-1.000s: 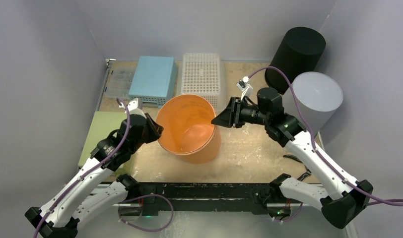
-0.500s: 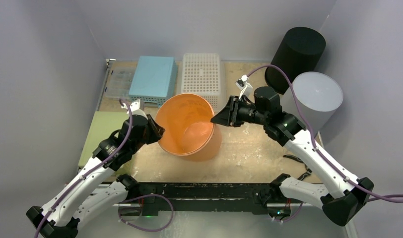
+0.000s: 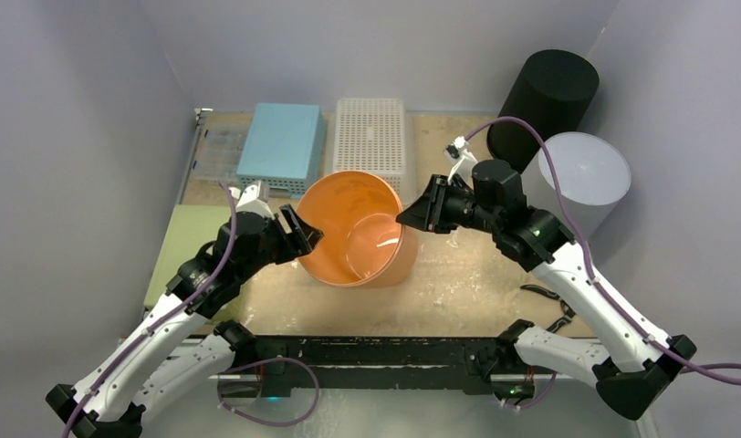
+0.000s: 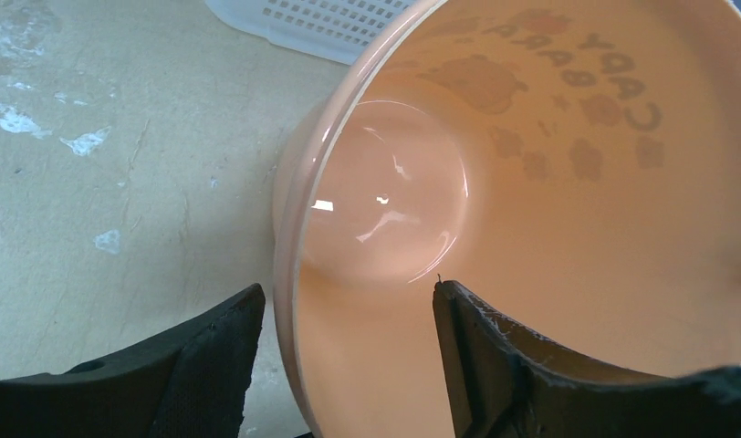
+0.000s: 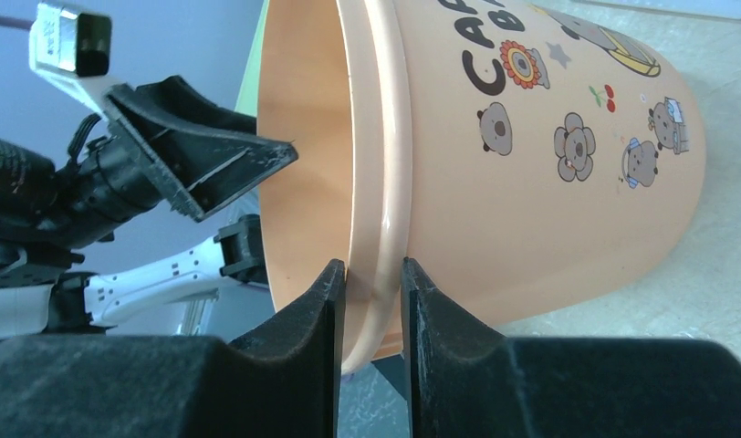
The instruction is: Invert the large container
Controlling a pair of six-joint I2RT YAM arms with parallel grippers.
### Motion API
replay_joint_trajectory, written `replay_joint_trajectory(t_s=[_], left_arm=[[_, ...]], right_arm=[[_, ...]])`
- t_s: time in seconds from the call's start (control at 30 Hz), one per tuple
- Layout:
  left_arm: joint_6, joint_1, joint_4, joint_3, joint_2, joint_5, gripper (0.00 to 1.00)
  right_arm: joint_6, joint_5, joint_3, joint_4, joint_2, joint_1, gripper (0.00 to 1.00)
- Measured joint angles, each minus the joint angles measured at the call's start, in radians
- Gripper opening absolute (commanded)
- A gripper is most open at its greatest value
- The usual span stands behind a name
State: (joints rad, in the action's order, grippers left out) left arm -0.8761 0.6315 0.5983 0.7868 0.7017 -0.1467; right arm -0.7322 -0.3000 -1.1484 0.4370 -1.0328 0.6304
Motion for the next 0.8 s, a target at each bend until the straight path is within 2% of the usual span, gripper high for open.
replay_joint_trajectory(t_s=[0.17,0.43,0.8], left_arm=[[0.000,0.000,-0.006,0.000,-0.022,0.009,0.74],[0.000,0.000,0.005,0.000,-0.040,-0.001,0.77],[0.005,0.000,0.043,0.000,-0.029,-0.048,0.80]], right_arm=[[0.000,0.061,-0.030,0.056,0.015,0.000,0.00],[0.021,0.183,-0.110,0.167,0.028,0.000,0.00],[0.146,0.328,-0.237,0.351,0.015,0.000,0.00]])
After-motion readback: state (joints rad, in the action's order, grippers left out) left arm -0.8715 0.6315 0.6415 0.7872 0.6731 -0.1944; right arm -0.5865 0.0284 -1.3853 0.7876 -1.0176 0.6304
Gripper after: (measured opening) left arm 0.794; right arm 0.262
